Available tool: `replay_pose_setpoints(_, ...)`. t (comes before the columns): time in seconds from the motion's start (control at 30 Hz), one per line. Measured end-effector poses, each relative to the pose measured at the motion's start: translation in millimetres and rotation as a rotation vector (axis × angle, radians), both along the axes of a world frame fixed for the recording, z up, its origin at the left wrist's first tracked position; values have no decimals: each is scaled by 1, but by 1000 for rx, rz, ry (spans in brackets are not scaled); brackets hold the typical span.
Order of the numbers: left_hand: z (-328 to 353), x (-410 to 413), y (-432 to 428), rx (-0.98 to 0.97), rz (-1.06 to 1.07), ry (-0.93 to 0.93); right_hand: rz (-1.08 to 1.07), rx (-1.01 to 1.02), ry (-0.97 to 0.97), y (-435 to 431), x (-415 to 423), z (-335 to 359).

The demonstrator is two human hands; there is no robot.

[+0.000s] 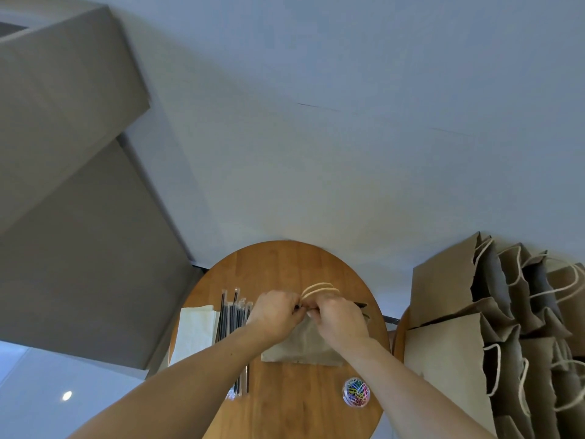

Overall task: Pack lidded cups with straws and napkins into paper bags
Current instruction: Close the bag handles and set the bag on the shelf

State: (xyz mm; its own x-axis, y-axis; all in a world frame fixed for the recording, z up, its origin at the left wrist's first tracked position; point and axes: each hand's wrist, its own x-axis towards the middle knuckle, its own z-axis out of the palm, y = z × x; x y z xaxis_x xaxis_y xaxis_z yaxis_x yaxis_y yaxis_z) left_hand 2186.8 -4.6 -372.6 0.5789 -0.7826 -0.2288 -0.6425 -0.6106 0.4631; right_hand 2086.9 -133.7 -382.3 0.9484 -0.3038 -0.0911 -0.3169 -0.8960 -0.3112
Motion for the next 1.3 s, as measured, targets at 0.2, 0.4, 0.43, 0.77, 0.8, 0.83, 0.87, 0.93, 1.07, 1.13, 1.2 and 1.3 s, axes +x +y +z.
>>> replay_pose_setpoints(0.2, 2, 0, 1, -8, -4, 0, 12, 73, -68, 3, -12, 1)
replay_pose_setpoints(0.4, 4, 16, 18, 0, 33, 53, 125, 77, -525, -17, -57, 3)
replay_pose_setpoints(0.43, 1, 18, 24, 6, 51, 66, 54, 80, -505, -26, -63, 3)
replay_pose_setpoints(0.77, -31, 20, 58, -10, 308, 270, -283, 449, 55, -59, -66, -19)
replay_pose_setpoints(0.8, -31, 19, 58, -15, 328, 273, -293, 444, 55, -59, -64, -20)
replay_pose_setpoints(0.83, -30, 18, 58, -11, 351, 274, -298, 435, 45, -58, -63, -20)
replay_pose_setpoints(0.87, -29, 17, 59, -8, 371, 278, -301, 430, 25, -58, -62, -19)
replay_pose_setpoints(0.93, -26, 15, 64, -14, 391, 267, -310, 424, -20, -56, -61, -17)
replay_pose_setpoints(1.07, -16, 12, 78, -70, 412, 261, -340, 502, -166, -46, -61, -13)
replay_pose_setpoints(1.13, -6, 10, 86, -150, 455, 279, -331, 527, -265, -40, -61, -9)
replay_pose_setpoints(1.2, 6, 9, 98, -225, 478, 295, -304, 525, -323, -32, -60, -1)
replay_pose_setpoints(1.3, 32, 7, 121, -305, 509, 314, -275, 509, -373, -16, -53, 17)
